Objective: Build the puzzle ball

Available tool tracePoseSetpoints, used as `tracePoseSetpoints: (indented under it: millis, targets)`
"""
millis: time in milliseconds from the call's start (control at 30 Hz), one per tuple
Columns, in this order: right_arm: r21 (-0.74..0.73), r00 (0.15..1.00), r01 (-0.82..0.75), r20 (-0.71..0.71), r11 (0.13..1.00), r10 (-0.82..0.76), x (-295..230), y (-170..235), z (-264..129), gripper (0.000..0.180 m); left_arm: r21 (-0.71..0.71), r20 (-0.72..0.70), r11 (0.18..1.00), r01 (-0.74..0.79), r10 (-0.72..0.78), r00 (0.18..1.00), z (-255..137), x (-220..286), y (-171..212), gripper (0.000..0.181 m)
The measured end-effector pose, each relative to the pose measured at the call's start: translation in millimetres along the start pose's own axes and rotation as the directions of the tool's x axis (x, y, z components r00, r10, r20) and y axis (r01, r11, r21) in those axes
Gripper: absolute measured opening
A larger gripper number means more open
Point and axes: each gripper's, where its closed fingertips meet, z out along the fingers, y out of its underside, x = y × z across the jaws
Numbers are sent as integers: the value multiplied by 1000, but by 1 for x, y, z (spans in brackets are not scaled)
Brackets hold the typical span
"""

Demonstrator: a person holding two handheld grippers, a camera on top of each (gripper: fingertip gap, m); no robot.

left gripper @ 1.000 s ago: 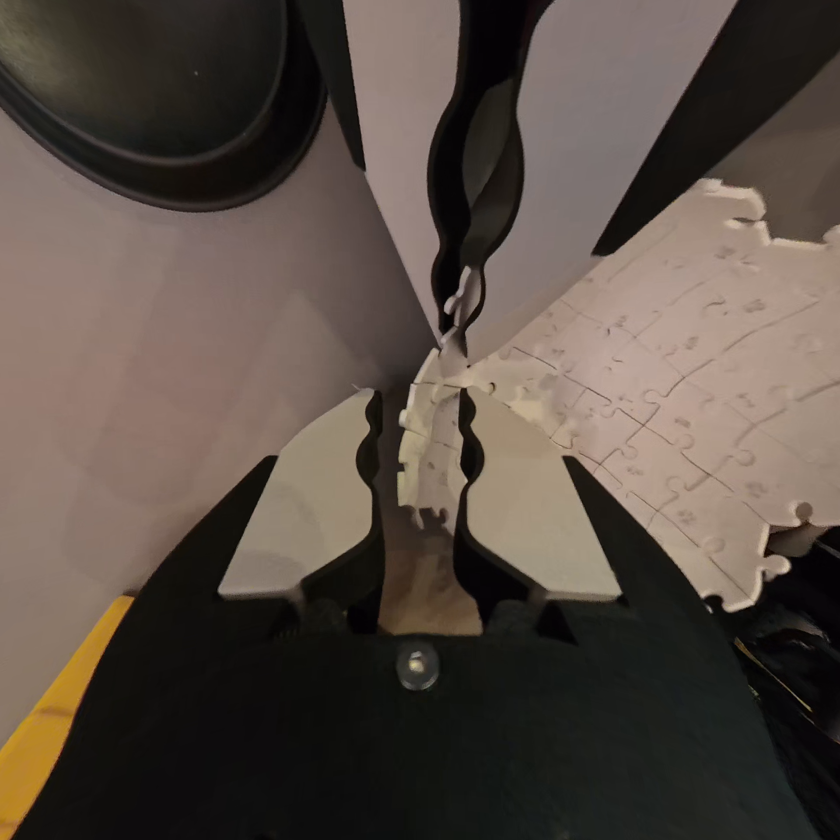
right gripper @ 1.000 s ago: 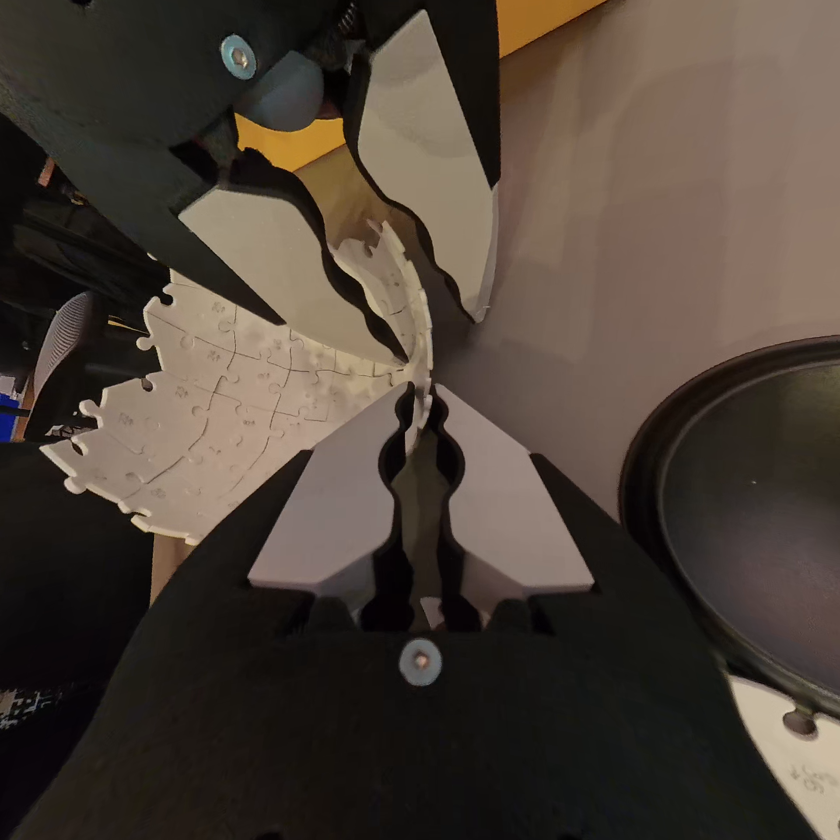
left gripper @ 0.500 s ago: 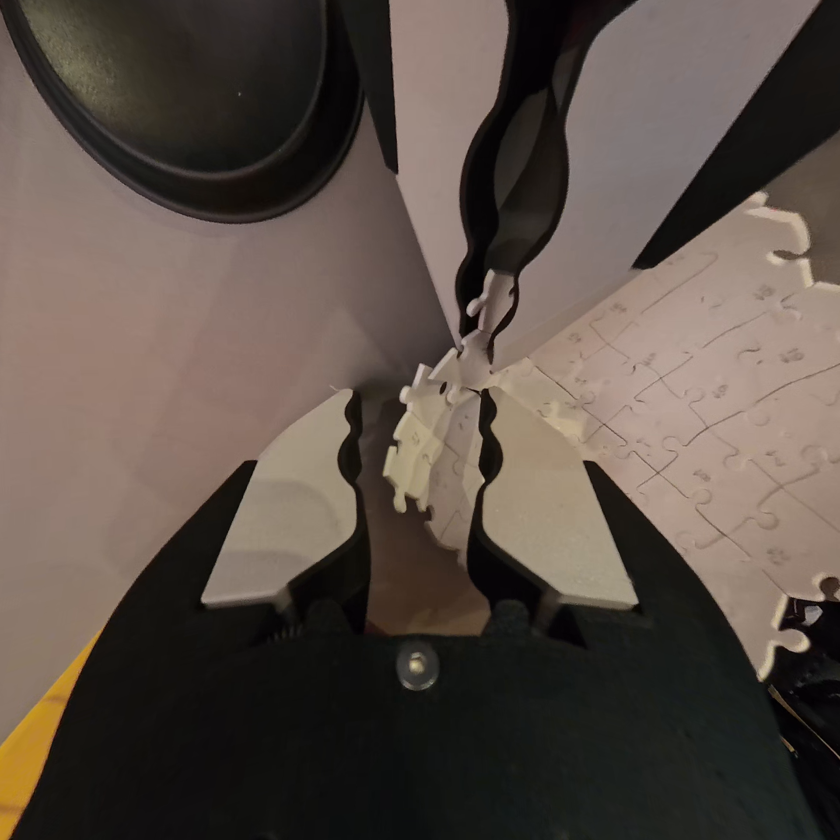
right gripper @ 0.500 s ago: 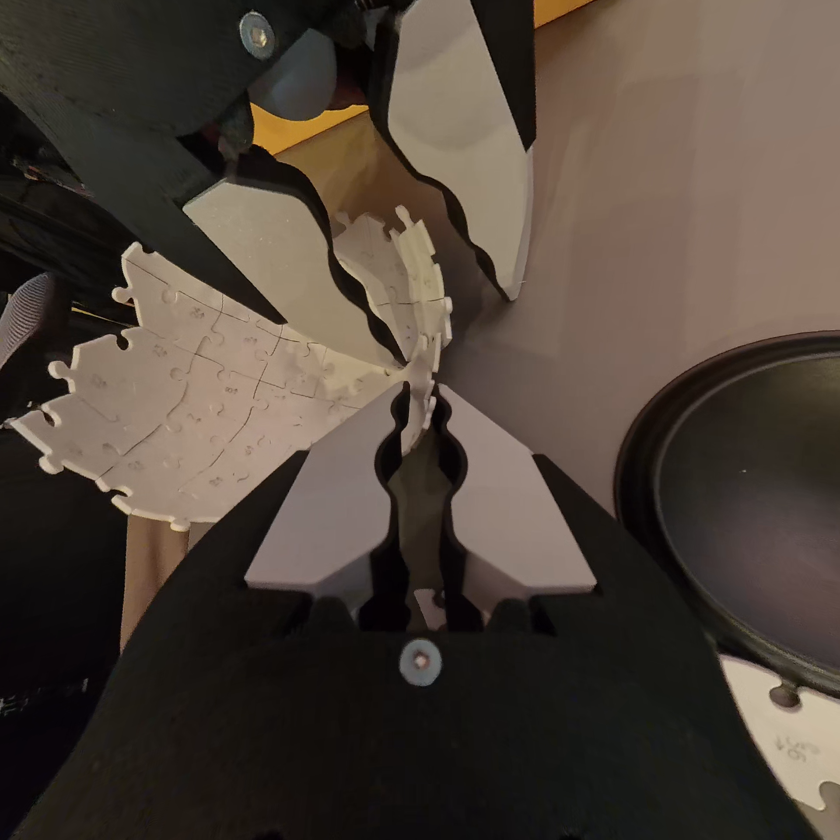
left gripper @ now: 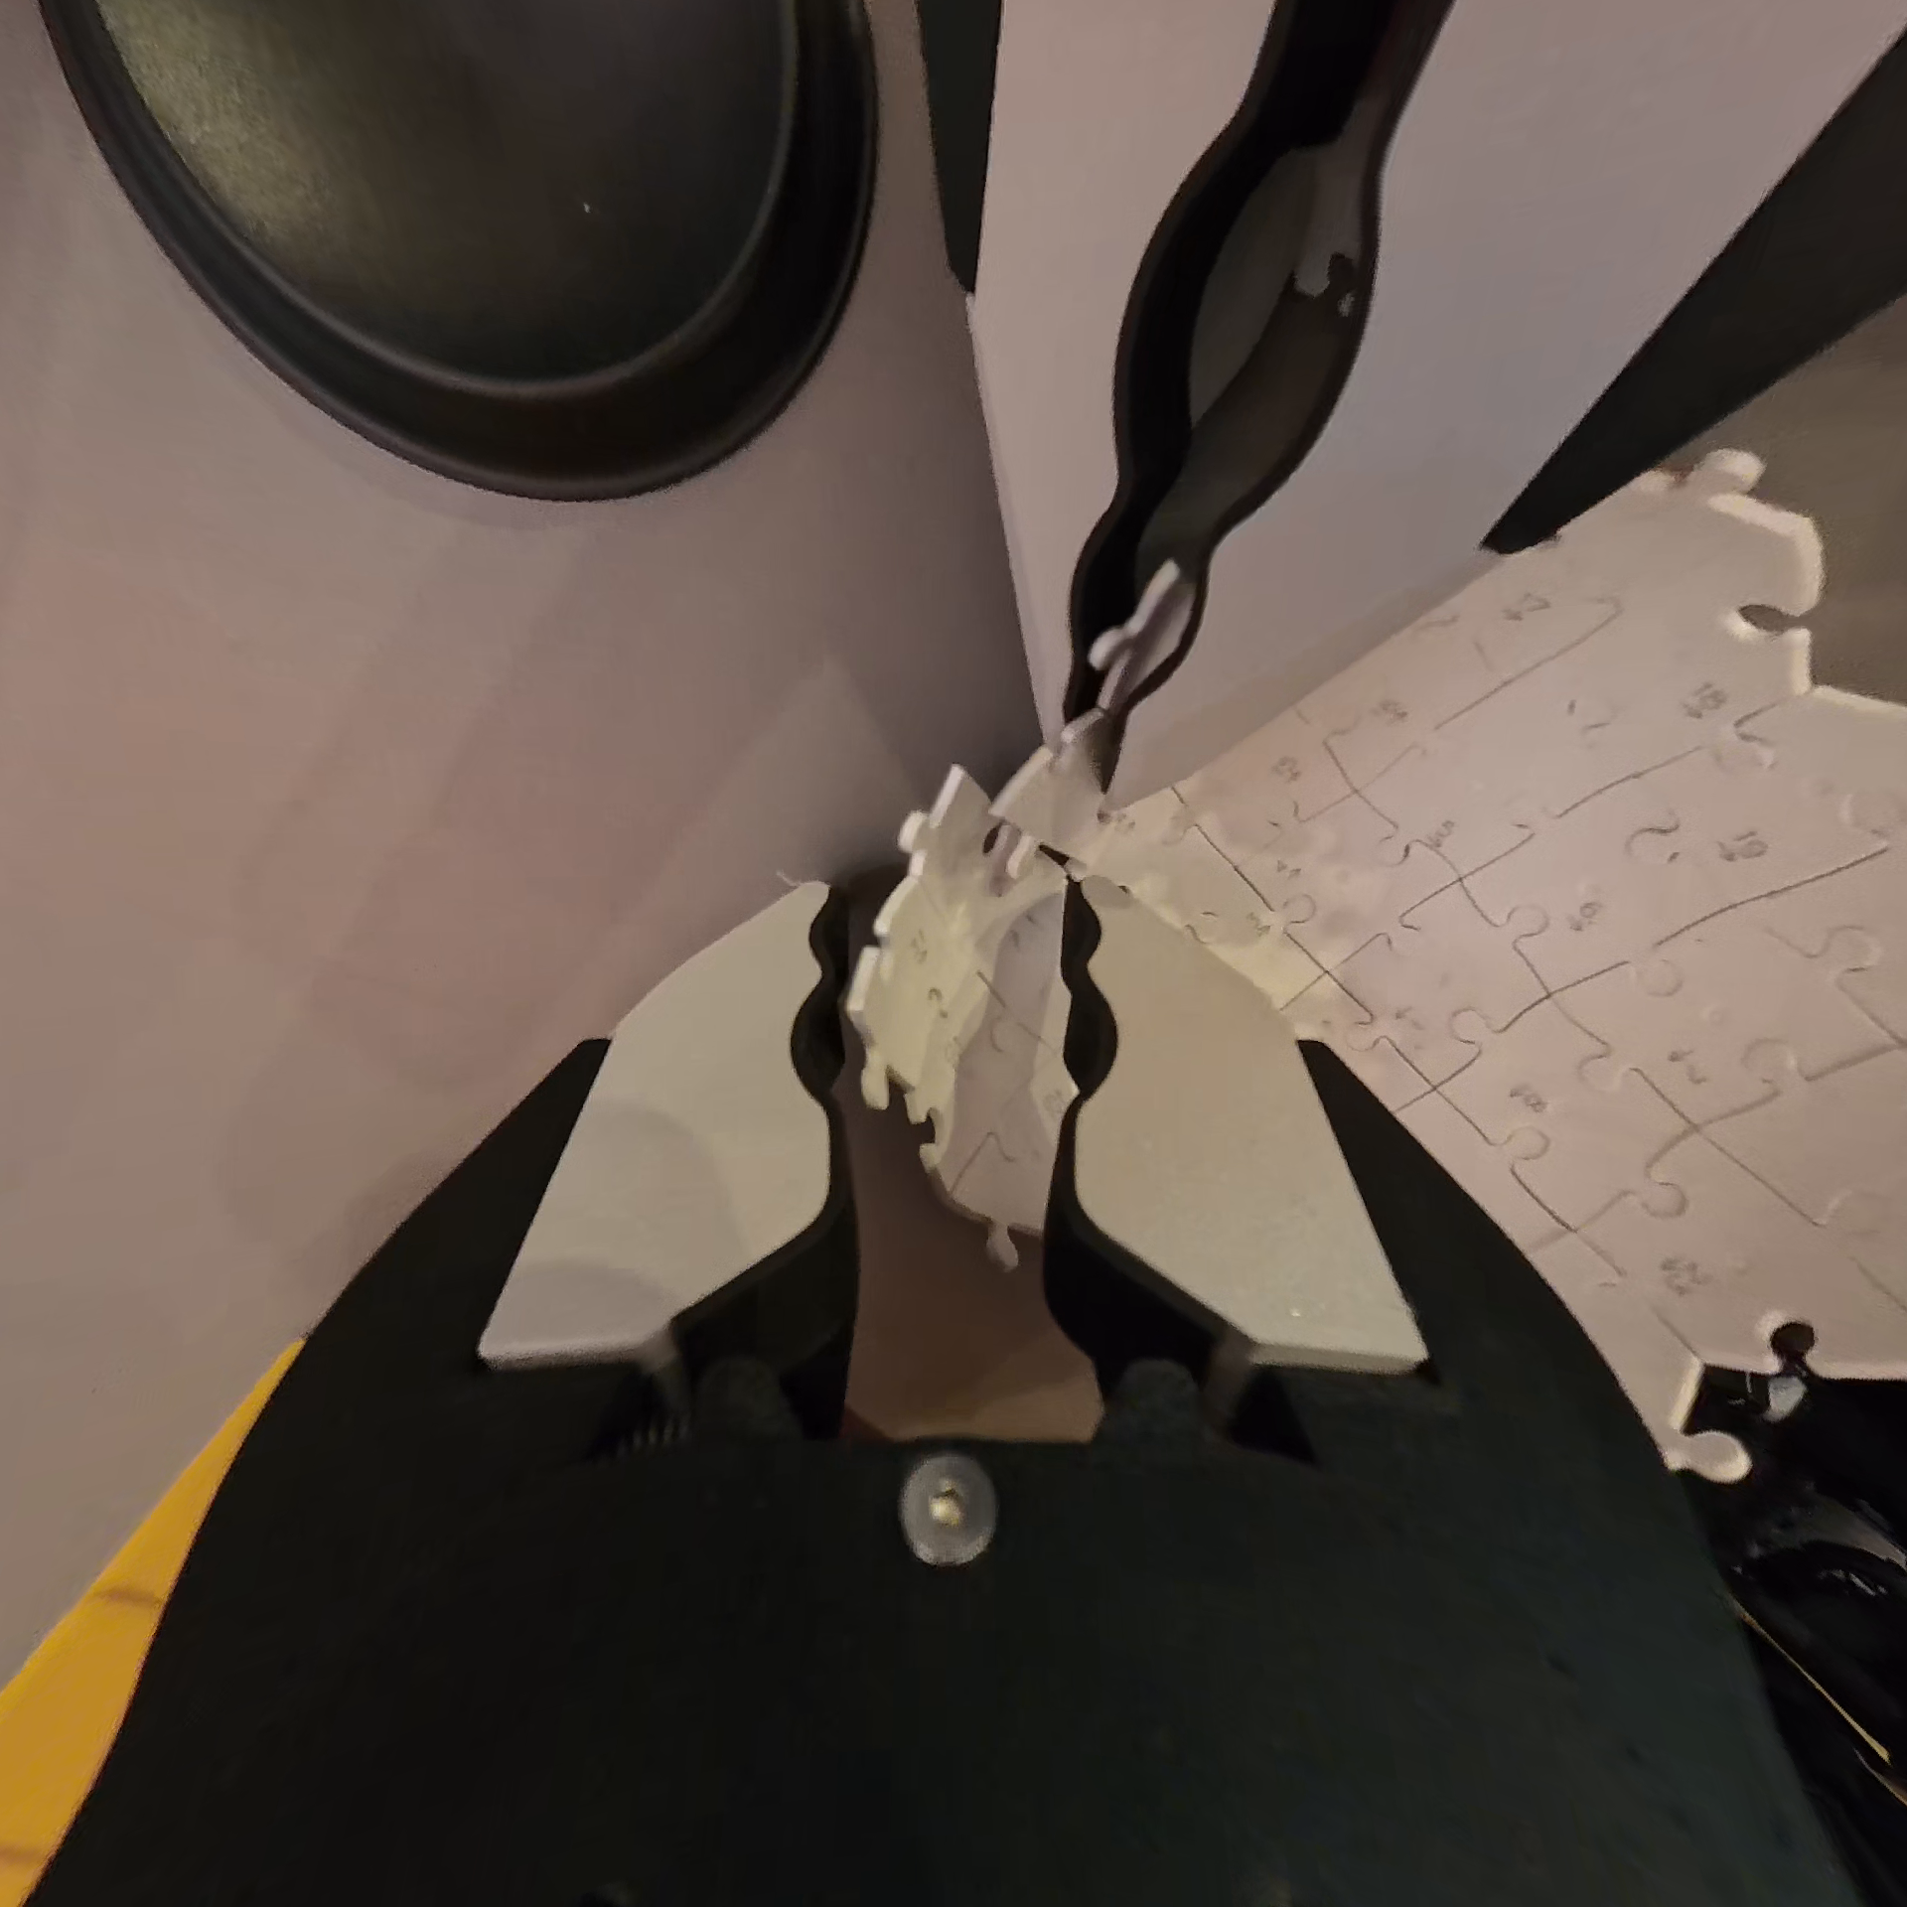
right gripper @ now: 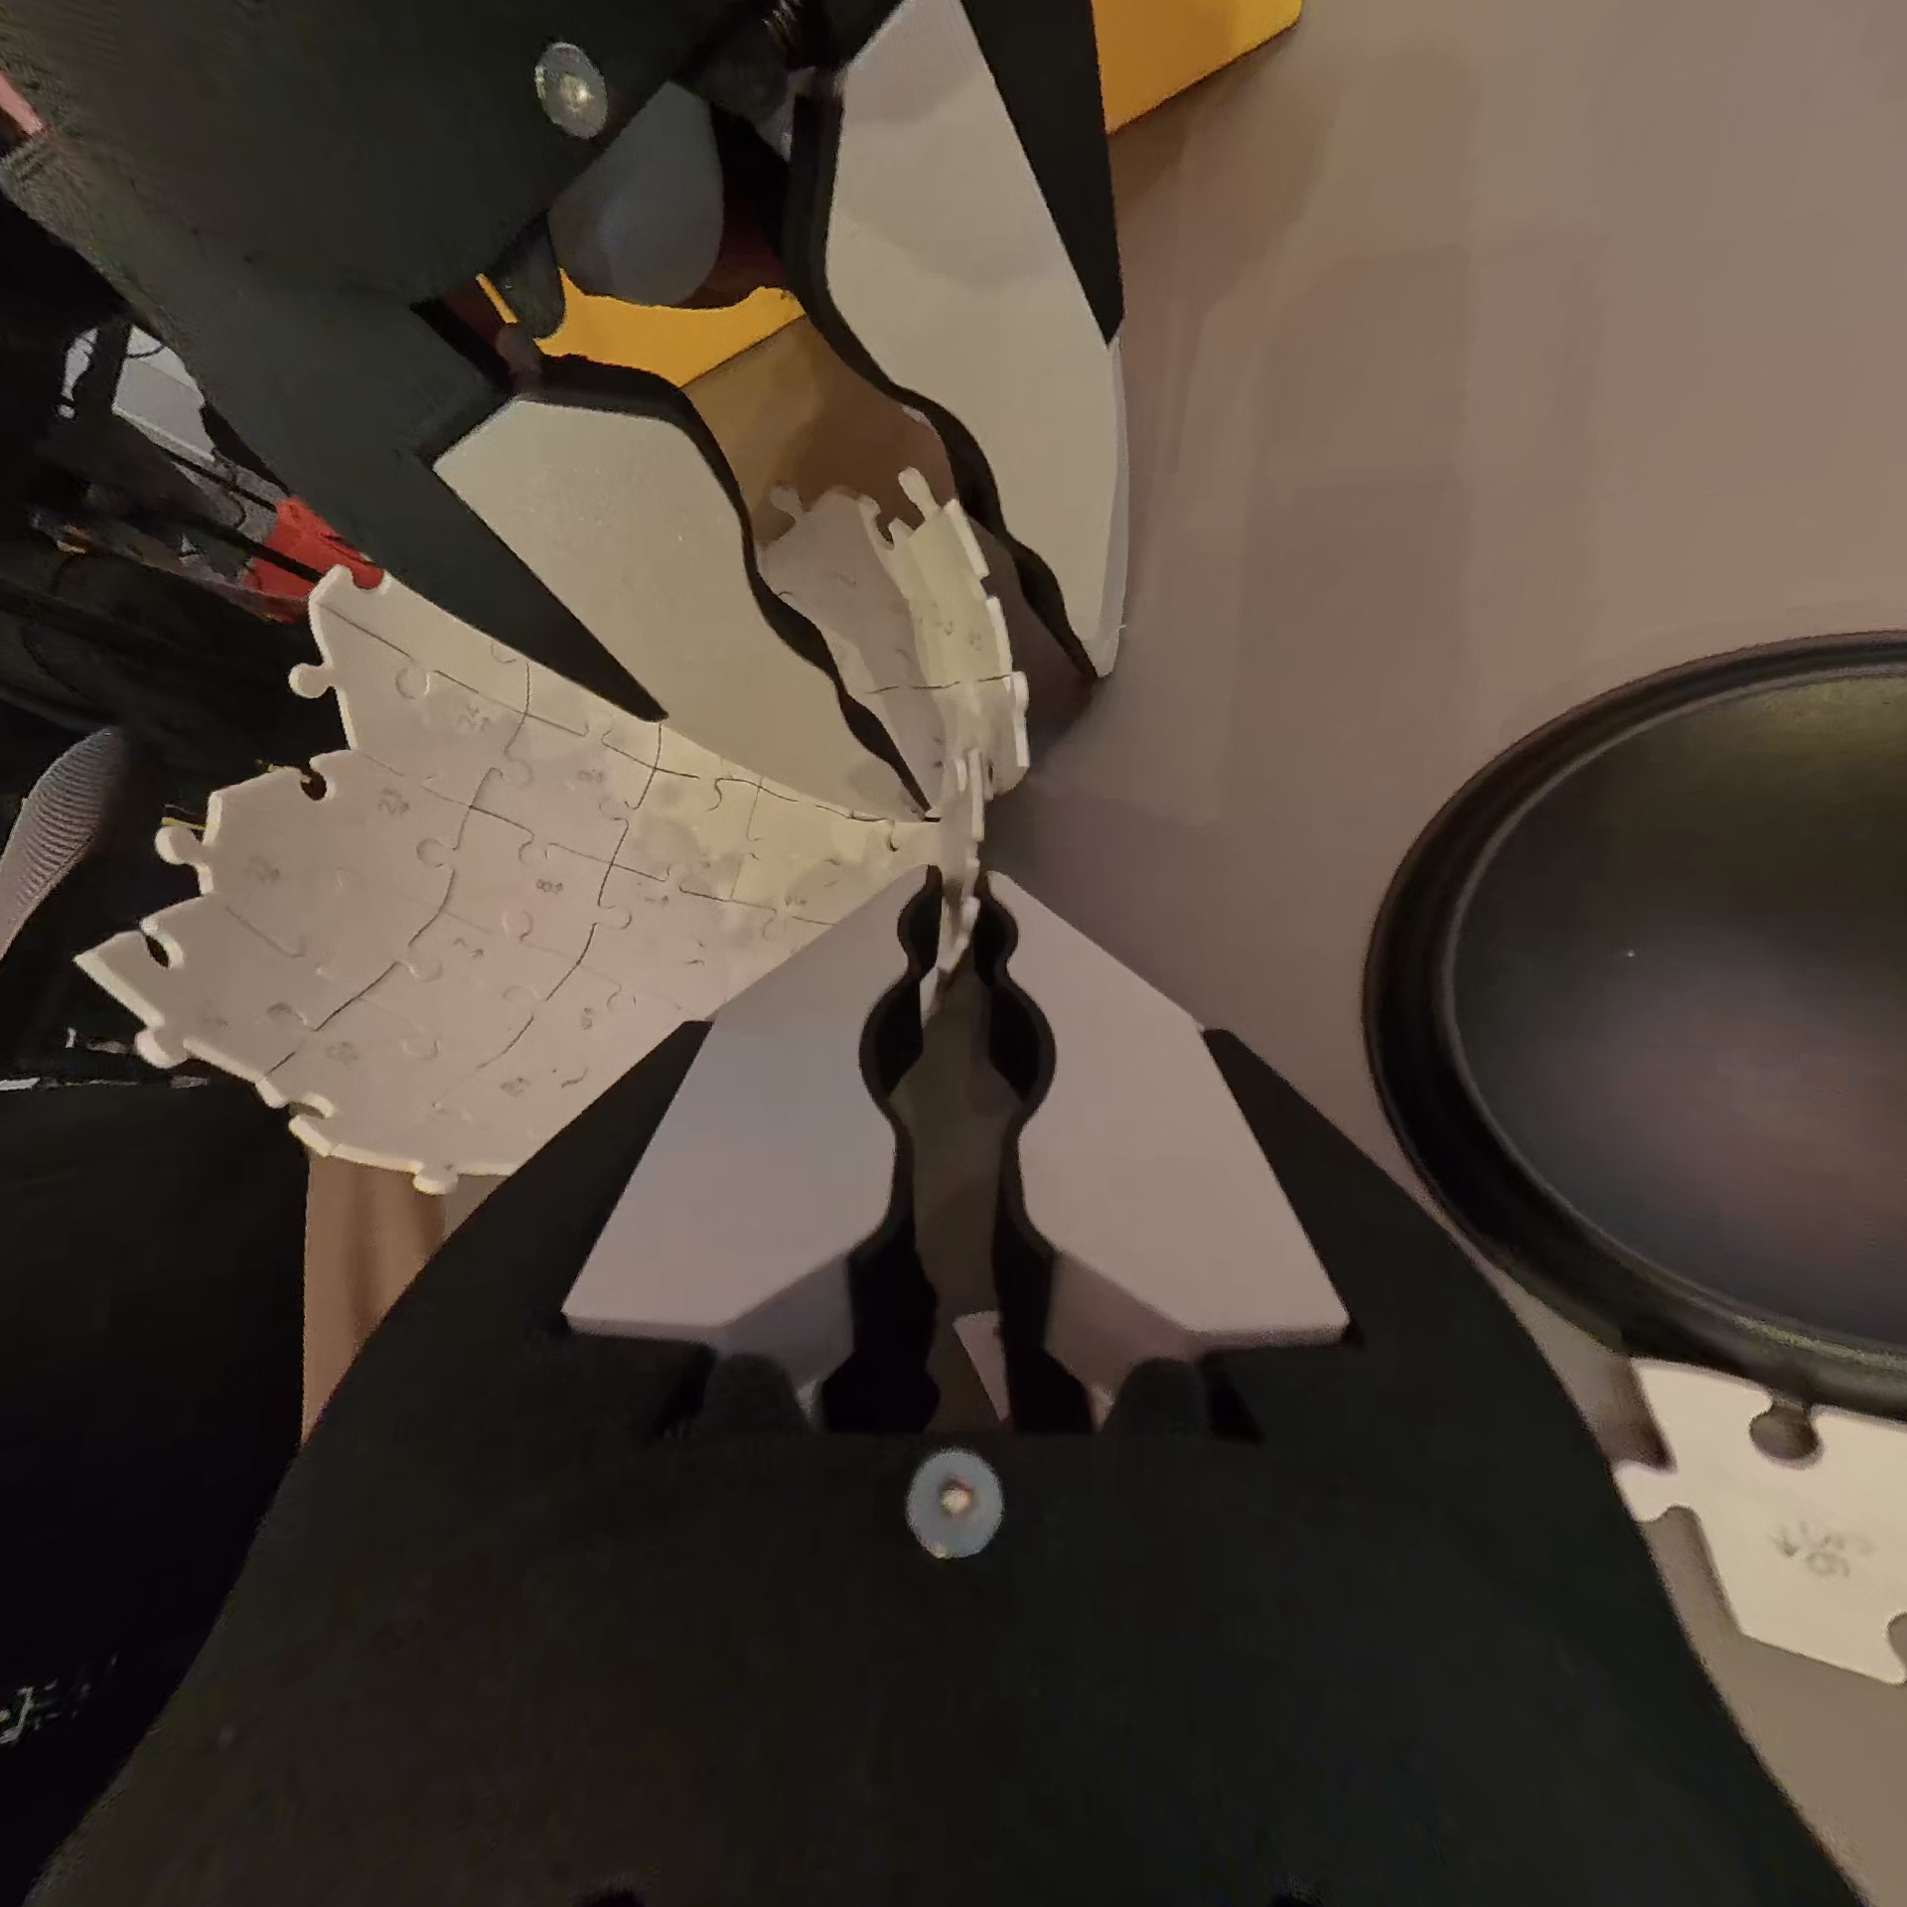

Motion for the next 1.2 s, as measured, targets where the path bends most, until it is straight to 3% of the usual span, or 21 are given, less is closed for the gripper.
tracePoseSetpoints:
  millis: [700, 1133, 1200]
  targets:
    - [46, 995, -68, -64, 997, 71, 5, 1, -1, 2, 37, 56, 998, 43, -45, 997, 2, -8, -13, 56]
    - [62, 994, -30, -104, 998, 36, 10, -3, -7, 17, 10, 56, 999, 46, -47, 997, 2, -8, -13, 43]
    - [53, 992, -10, -123, 999, 16, 13, -2, -9, 13, 9, 60, 999, 46, -47, 997, 2, -9, -13, 41]
